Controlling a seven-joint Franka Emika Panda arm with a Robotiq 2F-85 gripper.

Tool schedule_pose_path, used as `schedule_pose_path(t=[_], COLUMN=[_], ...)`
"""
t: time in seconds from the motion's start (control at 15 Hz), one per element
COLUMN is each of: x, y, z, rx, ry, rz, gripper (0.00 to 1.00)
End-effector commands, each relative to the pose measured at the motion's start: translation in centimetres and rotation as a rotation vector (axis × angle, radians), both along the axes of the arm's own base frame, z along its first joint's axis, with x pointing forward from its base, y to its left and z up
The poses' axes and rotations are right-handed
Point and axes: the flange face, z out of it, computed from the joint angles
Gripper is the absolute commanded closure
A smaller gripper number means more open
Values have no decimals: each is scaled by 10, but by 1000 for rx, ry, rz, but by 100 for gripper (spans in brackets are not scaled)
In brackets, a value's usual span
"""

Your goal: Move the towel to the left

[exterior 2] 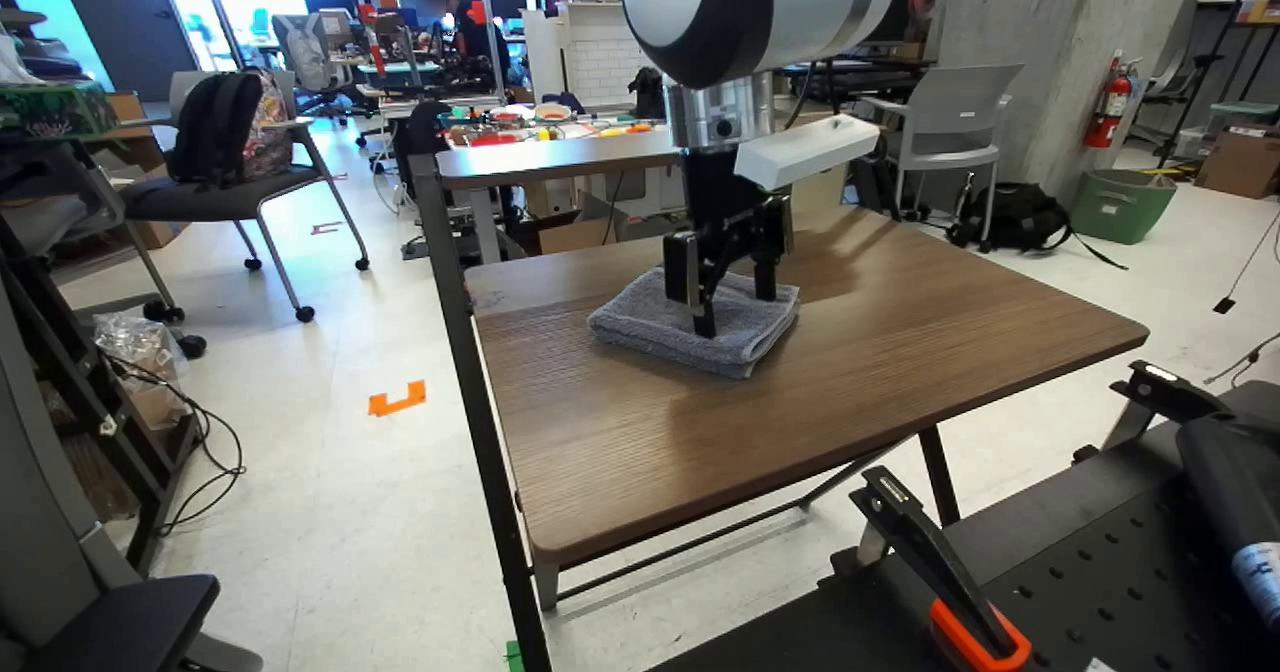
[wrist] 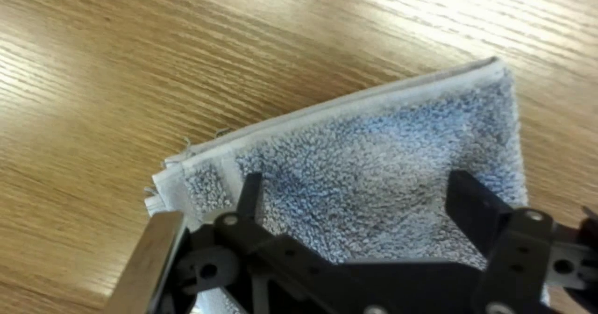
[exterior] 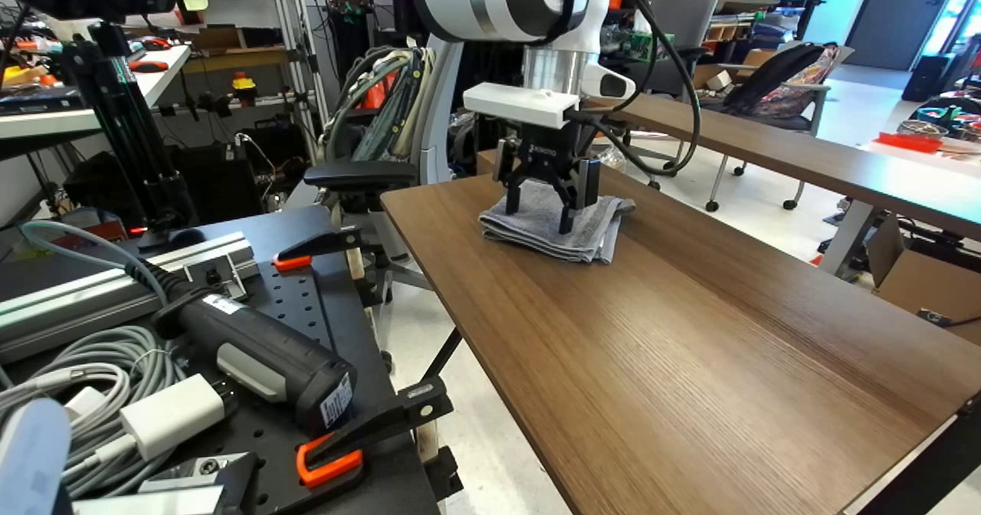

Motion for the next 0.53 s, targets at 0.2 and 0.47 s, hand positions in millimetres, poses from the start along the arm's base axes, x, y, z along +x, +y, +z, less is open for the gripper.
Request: schedule_pose_path(t=[0.2,0.47], x=[1,1], y=[0,0], z=[-2,-2], rx=[0,0], ry=[3,3], rz=[-1,-1], gripper=[0,0])
